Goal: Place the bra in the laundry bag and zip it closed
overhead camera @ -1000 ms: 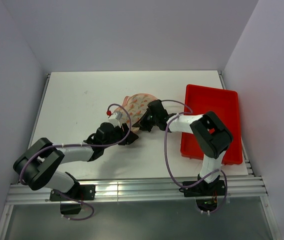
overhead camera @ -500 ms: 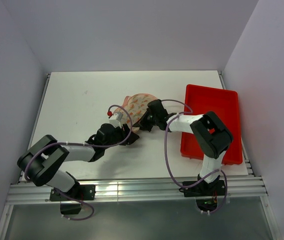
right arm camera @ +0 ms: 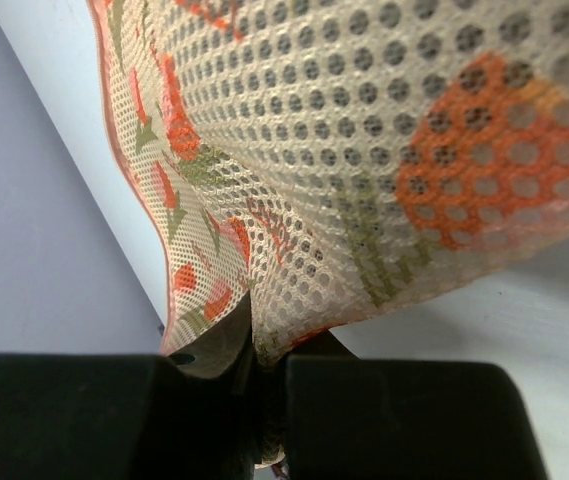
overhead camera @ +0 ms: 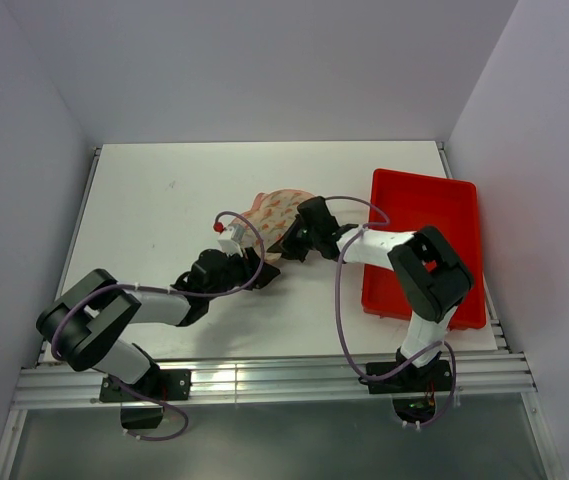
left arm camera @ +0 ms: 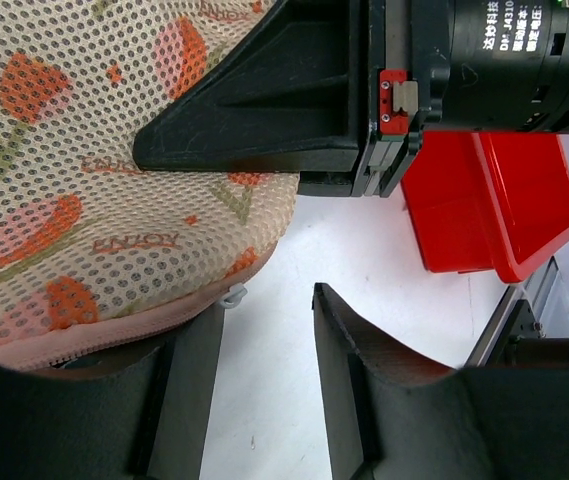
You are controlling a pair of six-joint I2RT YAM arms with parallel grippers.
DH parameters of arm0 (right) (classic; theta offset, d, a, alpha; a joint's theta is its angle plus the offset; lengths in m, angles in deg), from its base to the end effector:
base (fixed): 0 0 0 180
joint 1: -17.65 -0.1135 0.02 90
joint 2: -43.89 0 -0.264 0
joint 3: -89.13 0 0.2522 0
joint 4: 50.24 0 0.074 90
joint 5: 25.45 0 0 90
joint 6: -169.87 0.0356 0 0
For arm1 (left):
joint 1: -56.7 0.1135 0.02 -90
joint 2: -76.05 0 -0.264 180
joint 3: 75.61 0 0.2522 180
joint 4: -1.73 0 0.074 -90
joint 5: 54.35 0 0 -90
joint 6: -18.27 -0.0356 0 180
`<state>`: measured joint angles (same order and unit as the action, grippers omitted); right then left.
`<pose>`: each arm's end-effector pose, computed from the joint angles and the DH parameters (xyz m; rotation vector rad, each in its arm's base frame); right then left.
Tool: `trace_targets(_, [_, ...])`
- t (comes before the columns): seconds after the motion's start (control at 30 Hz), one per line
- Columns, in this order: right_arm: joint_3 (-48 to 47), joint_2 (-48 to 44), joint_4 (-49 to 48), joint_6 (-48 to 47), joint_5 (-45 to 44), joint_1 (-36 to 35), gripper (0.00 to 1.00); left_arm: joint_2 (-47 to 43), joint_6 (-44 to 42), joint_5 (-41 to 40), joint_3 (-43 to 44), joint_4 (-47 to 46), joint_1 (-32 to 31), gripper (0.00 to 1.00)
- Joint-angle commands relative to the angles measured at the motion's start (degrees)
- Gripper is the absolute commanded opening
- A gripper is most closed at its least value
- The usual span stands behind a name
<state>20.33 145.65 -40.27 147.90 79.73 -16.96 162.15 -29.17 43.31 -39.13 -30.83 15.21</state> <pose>0.2949 0.2148 0.1609 0.6046 2.5402 1.1034 0.1990 -0.1824 0.1527 0.0813 2.0263 -1.1030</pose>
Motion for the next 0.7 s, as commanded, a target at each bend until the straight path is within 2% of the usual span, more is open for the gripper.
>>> trace_targets(0.0, [-1.64,-4.28,2.74,-1.14,4.6,-0.99,0.0,1.08,-1.7,-3.35,0.48,-5.88,0.45,0.47])
trace_targets(0.67, [-0.32,-4.2,2.74,-1.58,3.28,-1.25,0.0,3.98,0.24,-3.88,1.1,-7.9,0.45,0.32])
